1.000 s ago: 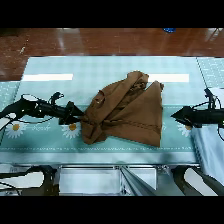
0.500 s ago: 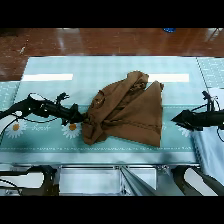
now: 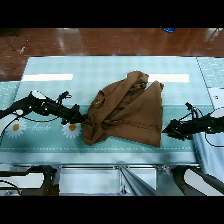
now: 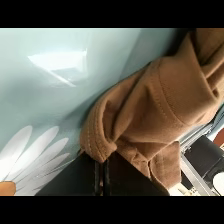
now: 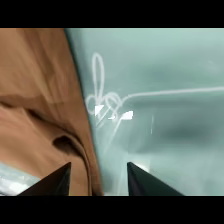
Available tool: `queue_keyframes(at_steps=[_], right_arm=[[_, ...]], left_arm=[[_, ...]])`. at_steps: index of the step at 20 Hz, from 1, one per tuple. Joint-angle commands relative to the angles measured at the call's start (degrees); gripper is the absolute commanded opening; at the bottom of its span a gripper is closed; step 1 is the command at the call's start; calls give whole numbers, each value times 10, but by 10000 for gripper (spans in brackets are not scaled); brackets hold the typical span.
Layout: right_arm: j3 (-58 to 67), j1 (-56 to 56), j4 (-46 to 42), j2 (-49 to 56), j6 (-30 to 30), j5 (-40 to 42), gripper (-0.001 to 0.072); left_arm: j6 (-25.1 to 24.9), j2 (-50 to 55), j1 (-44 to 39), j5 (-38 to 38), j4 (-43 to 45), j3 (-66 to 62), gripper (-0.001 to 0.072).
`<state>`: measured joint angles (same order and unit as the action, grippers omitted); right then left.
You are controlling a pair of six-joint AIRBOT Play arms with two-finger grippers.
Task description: Fold the shirts.
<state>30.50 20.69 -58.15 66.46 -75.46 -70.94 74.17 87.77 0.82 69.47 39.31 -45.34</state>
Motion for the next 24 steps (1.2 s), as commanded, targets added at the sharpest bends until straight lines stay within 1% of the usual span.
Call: queue_keyframes(at_steps=[1,6,9,11,12,13,14,15,18,20,22,24], right_arm=[[24,-6,19,39,0,24,409],[77,-11,64,93,0,27,409],[78,-57,115,126,27,58,408],[87,-96,134,141,27,85,407],[97,-112,136,148,26,89,388],[111,-129,136,156,26,90,312],[125,-142,137,160,28,87,185],[143,-154,138,161,45,77,11],[239,-158,132,151,60,-7,16],[325,-144,126,120,50,-33,16],[426,-121,127,80,39,-38,16],[538,-99,127,42,32,-37,16]], left_arm=[[0,-1,0,5,1,-1,27],[1,-1,-1,5,1,-1,27],[5,0,-1,3,1,-1,27],[7,-1,-1,3,1,-1,27],[7,-1,-1,3,1,-1,27],[7,-1,-1,3,1,-1,27],[7,-2,-1,5,1,-1,27],[11,-2,3,13,1,-6,27],[13,-22,20,69,-2,-66,27],[13,-63,44,96,-24,-146,27],[12,-115,78,97,-83,-243,27],[-14,-175,109,71,-131,-347,27]])
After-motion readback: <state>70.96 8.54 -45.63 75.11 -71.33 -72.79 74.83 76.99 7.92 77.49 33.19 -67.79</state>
